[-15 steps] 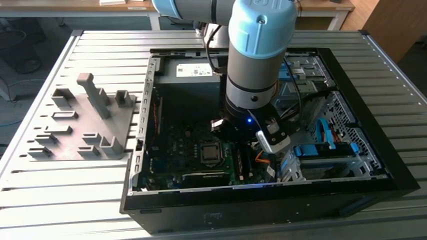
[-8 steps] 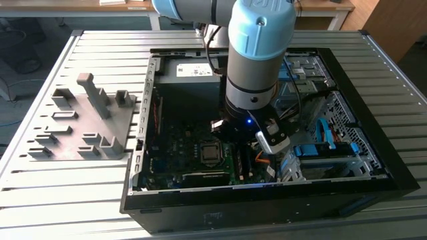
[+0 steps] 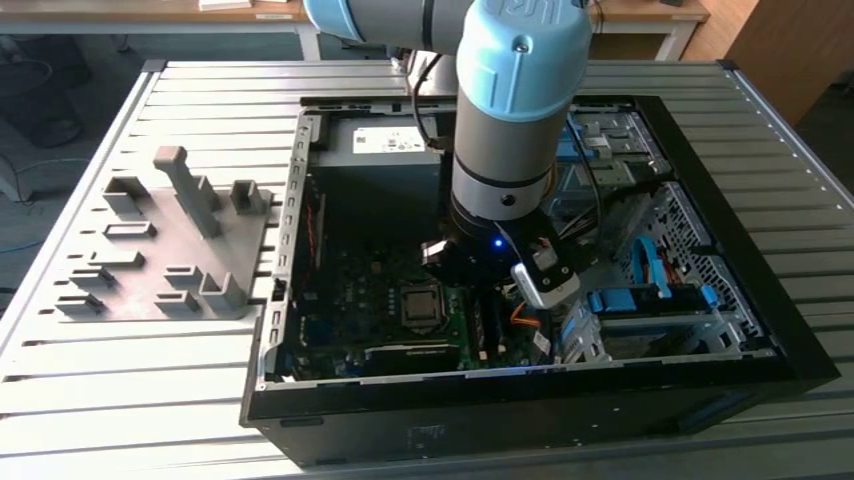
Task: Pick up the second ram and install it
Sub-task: 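Insert the second ram into the second slot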
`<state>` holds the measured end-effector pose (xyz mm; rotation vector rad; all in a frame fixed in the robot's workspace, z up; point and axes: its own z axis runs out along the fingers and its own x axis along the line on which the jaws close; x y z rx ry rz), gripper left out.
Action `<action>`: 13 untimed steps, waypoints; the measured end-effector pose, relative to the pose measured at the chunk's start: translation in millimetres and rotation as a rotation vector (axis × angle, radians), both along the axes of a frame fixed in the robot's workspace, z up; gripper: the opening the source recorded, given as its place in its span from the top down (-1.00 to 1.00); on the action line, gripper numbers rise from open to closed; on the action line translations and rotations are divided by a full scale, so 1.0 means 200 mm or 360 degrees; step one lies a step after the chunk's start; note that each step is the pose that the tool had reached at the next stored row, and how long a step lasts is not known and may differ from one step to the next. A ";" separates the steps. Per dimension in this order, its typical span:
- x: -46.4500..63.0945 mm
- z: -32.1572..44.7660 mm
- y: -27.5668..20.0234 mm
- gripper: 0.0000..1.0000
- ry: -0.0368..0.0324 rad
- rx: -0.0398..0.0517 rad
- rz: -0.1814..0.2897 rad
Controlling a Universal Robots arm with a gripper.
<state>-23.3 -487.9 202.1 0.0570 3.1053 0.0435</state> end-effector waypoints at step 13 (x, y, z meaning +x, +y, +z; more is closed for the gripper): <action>0.00 0.145 0.001 0.58 0.0000 0.0000 0.0000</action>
